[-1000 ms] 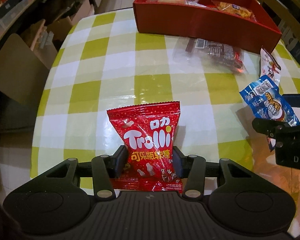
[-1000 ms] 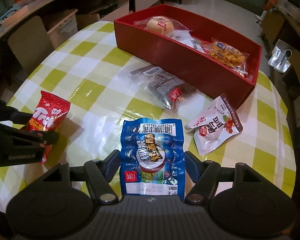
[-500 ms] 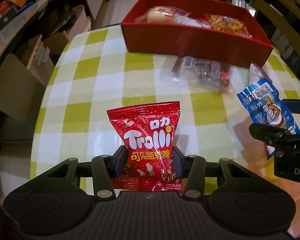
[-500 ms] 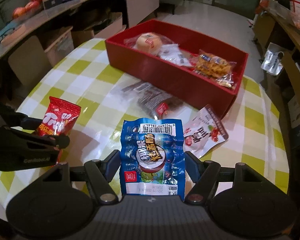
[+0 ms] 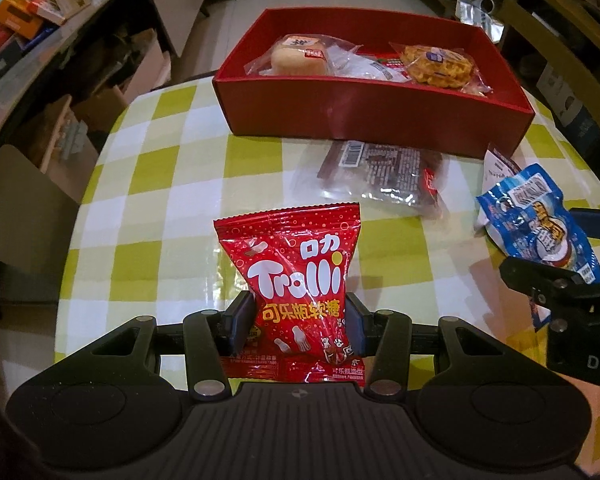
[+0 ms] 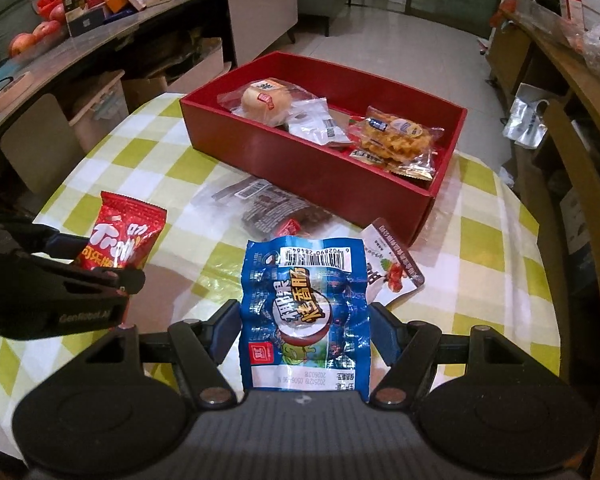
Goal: Organize snacks
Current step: 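Carry the Trolli packet and sausage packet over the red tray with both grippers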
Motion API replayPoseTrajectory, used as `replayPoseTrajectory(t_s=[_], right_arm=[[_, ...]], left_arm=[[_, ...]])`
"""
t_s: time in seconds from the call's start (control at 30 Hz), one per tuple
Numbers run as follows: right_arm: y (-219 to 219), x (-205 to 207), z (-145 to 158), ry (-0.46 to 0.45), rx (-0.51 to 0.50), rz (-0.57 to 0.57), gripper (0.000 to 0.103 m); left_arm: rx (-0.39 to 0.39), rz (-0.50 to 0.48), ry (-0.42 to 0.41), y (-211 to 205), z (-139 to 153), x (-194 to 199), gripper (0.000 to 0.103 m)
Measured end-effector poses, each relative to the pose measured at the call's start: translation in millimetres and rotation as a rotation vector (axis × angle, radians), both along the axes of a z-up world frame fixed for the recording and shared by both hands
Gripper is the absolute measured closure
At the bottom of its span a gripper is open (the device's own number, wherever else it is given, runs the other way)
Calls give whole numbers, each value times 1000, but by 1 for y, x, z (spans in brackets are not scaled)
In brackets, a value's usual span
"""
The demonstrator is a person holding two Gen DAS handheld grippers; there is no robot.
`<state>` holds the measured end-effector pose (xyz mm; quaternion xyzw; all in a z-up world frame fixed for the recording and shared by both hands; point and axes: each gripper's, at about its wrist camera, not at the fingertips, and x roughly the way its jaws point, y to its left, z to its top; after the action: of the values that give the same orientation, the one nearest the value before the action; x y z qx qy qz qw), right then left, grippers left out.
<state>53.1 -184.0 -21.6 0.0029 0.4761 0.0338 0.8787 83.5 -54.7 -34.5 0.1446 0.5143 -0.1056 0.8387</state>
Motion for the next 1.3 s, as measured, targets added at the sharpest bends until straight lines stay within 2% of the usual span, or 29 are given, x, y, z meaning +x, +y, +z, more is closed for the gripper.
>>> replayPoseTrajectory(t_s=[0.7,1.1,1.3], right_arm=[[-27,20,18,-74,-4,-69,29],[-54,57,27,-137,13,-125,29],[-62,89,35,-195,7,-134,29]], left_arm=[[-17,2,-41,-33,12,25,48],[-34,37,-85,-52,24,67,48],[-39,46,-134,-64,35,99,47]])
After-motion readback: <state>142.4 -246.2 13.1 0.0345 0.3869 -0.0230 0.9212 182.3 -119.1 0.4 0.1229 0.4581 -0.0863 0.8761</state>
